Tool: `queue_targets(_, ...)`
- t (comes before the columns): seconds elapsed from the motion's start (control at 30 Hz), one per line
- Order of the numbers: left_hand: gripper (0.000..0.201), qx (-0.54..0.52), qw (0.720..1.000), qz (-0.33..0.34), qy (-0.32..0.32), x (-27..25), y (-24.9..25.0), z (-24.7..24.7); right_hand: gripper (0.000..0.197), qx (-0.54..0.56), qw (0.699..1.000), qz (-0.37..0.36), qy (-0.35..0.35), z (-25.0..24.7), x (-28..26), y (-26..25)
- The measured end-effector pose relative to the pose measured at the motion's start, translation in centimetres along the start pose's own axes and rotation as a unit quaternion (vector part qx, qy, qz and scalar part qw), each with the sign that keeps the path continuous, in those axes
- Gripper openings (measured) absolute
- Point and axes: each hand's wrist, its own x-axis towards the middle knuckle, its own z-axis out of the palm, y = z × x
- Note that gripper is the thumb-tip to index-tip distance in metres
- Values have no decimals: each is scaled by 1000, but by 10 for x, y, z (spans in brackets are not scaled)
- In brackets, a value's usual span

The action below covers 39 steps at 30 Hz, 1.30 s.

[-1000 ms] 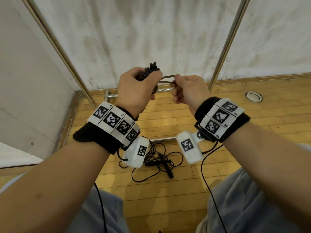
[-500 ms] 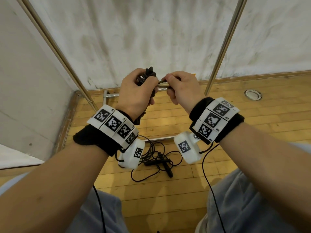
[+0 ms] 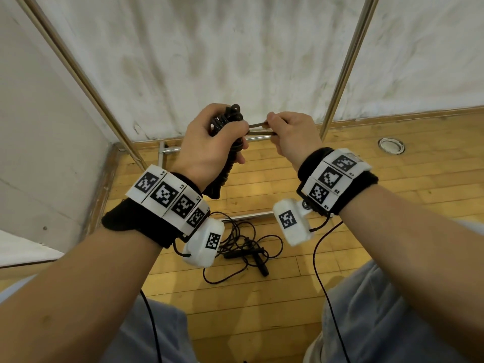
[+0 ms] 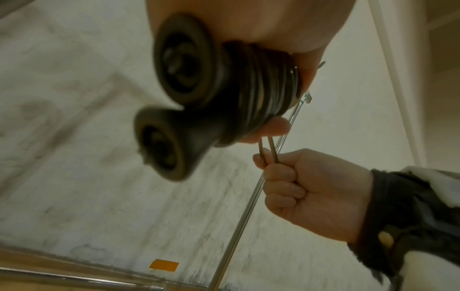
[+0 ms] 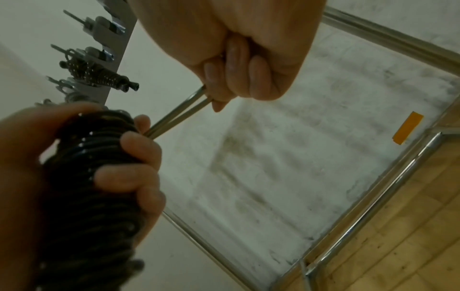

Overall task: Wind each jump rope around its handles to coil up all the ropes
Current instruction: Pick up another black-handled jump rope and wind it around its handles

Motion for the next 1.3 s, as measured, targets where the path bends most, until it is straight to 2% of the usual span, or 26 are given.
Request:
queue_targets(0.2, 20, 57, 998, -25, 27, 4, -9, -1, 26, 31, 999, -15, -5, 7, -11, -9)
queue_targets(0.3, 20, 66, 995, 0, 73, 3, -7, 1, 23, 4, 999, -35, 14, 12, -17, -12)
queue_targets(0.4, 24, 90, 992, 14, 83, 1, -6, 4, 24, -4, 999, -40, 24, 11, -16, -14)
queue_targets(0.6, 9, 47, 997, -15, 58, 1, 0, 2, 26, -40, 998, -38, 31, 0, -4, -10)
queue_targets(0.73, 14, 41, 998, -31, 22, -1, -1, -3, 28, -107, 992, -51, 32, -5, 2, -6)
queue_targets(0.9, 18, 64, 997, -50, 2, 3, -7, -10, 23, -37, 999, -38, 6, -1, -6, -7)
queue_targets(1.1, 18, 55, 995, -61, 56, 6, -12, -5, 11, 76, 997, -25, -18, 14, -14, -14)
queue_targets(1.17, 25, 49, 996, -55, 52, 6, -10, -4, 7, 82, 996, -29, -24, 15, -15, -15)
queue_targets(1.3, 36, 57, 996, -68, 29, 8, -9, -3, 16, 54, 997, -50, -18, 16, -18, -13)
